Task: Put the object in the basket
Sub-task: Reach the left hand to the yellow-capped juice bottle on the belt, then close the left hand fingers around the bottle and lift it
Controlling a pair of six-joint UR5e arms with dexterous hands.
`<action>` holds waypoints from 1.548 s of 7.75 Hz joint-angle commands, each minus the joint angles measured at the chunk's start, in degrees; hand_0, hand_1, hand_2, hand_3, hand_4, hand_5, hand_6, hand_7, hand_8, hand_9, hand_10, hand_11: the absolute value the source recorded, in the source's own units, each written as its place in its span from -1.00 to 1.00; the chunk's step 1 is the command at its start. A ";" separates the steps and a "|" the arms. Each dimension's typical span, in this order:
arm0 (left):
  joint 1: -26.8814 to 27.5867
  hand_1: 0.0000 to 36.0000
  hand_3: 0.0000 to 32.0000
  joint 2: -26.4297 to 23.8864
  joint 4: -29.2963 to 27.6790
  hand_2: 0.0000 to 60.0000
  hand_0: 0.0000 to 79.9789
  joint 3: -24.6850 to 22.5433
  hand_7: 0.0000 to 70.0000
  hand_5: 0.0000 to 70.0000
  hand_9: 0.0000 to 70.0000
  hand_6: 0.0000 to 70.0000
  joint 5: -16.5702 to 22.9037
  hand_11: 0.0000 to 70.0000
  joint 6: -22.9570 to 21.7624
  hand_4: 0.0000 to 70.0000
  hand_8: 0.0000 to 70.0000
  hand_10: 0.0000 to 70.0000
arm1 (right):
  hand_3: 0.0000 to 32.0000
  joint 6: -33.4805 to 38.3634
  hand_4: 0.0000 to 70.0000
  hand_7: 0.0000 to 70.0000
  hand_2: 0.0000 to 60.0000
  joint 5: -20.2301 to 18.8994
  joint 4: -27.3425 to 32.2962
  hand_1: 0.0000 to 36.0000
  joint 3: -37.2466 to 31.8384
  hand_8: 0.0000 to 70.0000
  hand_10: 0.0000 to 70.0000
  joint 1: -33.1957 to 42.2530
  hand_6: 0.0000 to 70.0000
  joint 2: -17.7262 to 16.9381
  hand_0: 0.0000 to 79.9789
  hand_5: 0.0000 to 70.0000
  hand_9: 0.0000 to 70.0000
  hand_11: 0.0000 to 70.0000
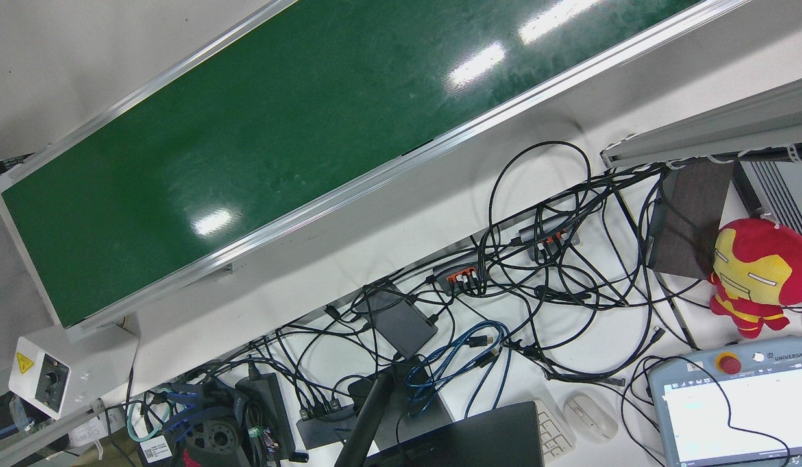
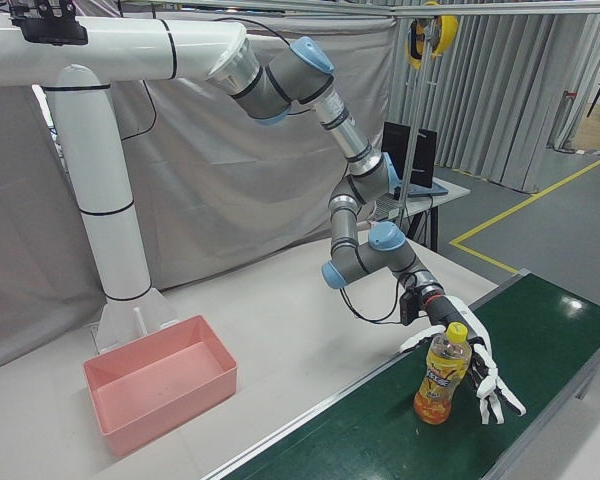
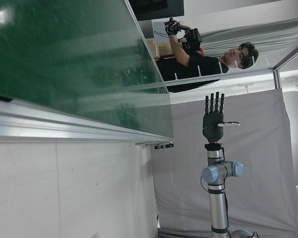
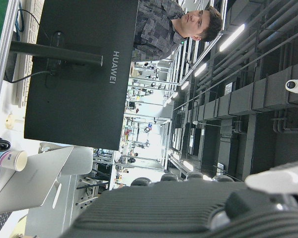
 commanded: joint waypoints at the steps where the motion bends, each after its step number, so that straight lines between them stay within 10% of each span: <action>1: 1.20 0.33 -1.00 -4.11 6.48 -0.60 0.48 0.11 -0.88 0.09 -0.58 -0.97 -0.28 -0.37 -0.23 -0.63 -0.67 -0.61 | -1.00 0.00 -1.00 -1.00 -1.00 -0.01 0.00 -1.00 0.00 -1.00 -1.00 0.00 -1.00 0.02 -1.00 -1.00 -1.00 -1.00; 2: 2.35 0.33 -1.00 -5.00 9.39 -0.40 0.51 0.29 -0.72 0.47 -0.32 -0.80 -1.16 0.23 -0.14 -0.19 -0.49 -0.19 | -1.00 0.00 -1.00 -1.00 -1.00 -0.01 0.00 -1.00 0.00 -1.00 -1.00 0.00 -1.00 0.02 -1.00 -1.00 -1.00 -1.00; 3: 3.14 0.32 -1.00 -4.92 10.64 -0.03 0.54 0.03 -0.28 1.00 0.36 -0.25 -3.86 0.81 -0.23 0.09 0.07 0.25 | -1.00 0.00 -1.00 -1.00 -1.00 -0.01 0.00 -1.00 0.00 -1.00 -1.00 0.00 -1.00 0.02 -1.00 -1.00 -1.00 -1.00; 4: 4.28 0.59 -1.00 -5.18 11.61 1.00 0.56 -0.32 0.32 1.00 1.00 0.52 -4.93 1.00 -0.32 0.24 0.77 0.69 | -1.00 0.00 -1.00 -1.00 -1.00 -0.01 0.00 -1.00 0.00 -1.00 -1.00 0.00 -1.00 0.02 -1.00 -1.00 -1.00 -1.00; 6: 4.64 0.41 -1.00 -6.41 12.58 1.00 0.36 -1.20 0.93 1.00 1.00 1.00 -4.86 1.00 -0.84 0.26 1.00 1.00 | -1.00 0.00 -1.00 -1.00 -1.00 -0.01 0.00 -1.00 0.00 -1.00 -1.00 0.00 -1.00 0.02 -1.00 -1.00 -1.00 -1.00; 8: 4.99 0.26 -1.00 -6.32 13.11 1.00 0.28 -3.73 0.95 1.00 1.00 1.00 -4.16 1.00 -1.46 0.16 1.00 1.00 | -1.00 0.00 -1.00 -1.00 -1.00 -0.01 0.00 -1.00 0.00 -1.00 -1.00 0.00 -1.00 0.02 -1.00 -1.00 -1.00 -1.00; 12: 15.25 0.23 -1.00 -6.06 28.11 1.00 0.26 -23.48 0.98 1.00 1.00 1.00 -4.06 1.00 -1.02 0.15 1.00 1.00 | -1.00 0.00 -1.00 -1.00 -1.00 -0.01 0.00 -1.00 0.00 -1.00 -1.00 0.00 -1.00 0.02 -1.00 -1.00 -1.00 -1.00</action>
